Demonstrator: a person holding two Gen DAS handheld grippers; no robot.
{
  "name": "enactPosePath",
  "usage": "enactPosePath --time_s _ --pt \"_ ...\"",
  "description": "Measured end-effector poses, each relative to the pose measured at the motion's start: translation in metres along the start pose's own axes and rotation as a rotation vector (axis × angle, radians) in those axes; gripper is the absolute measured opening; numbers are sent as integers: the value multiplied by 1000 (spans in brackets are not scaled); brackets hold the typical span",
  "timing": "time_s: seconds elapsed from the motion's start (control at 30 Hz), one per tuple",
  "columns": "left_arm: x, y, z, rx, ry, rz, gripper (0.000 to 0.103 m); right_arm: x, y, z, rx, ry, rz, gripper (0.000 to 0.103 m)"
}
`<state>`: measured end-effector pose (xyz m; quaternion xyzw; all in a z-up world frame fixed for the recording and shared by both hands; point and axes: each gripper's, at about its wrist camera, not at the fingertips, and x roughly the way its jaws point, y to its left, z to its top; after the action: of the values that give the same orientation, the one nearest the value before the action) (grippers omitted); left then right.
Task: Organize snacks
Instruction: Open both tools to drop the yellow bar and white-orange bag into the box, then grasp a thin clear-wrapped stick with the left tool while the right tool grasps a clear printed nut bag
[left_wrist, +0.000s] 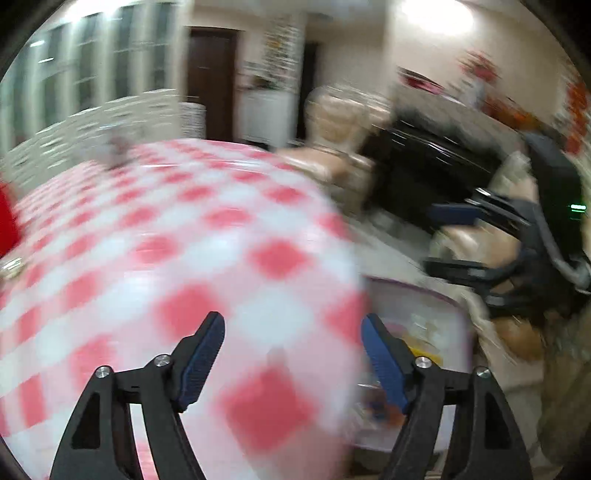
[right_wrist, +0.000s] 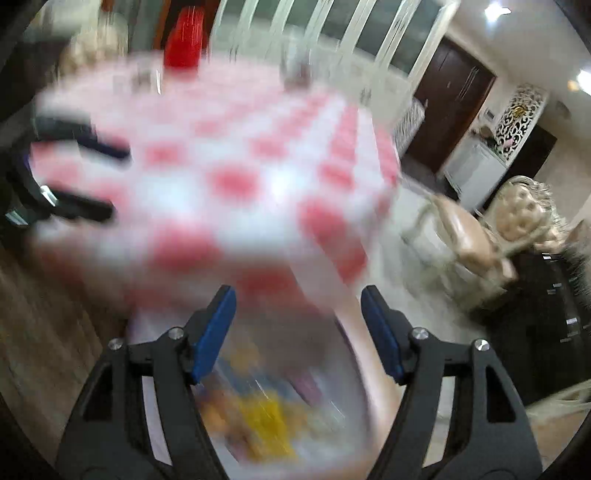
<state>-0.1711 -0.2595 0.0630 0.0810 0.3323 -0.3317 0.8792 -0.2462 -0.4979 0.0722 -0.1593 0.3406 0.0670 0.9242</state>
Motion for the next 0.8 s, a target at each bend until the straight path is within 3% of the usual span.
enactPosePath --time_s 0.1,0.17,0.3,0.4,0.5,0.6,0.7,0.8 --pt "-11 59 0 -105 -17 111 80 11 27 46 96 -148 118 81" --pt "-18 110 -6 -195 -18 205 80 27 51 82 127 -197 178 81" --pt "-26 209 -21 -326 3 413 81 80 100 144 135 -175 297 82" --pt "-31 290 -36 -458 37 559 81 137 133 180 159 -102 408 85" --pt "-40 354 -46 -612 20 606 81 196 172 215 178 1 463 85" --pt "-57 409 -50 -742 -68 678 81 237 199 239 180 49 474 85" --pt "-71 438 -57 -838 -171 724 81 272 219 267 189 82 482 85" --pt "-79 453 -67 -879 -191 703 81 301 243 296 176 104 478 85"
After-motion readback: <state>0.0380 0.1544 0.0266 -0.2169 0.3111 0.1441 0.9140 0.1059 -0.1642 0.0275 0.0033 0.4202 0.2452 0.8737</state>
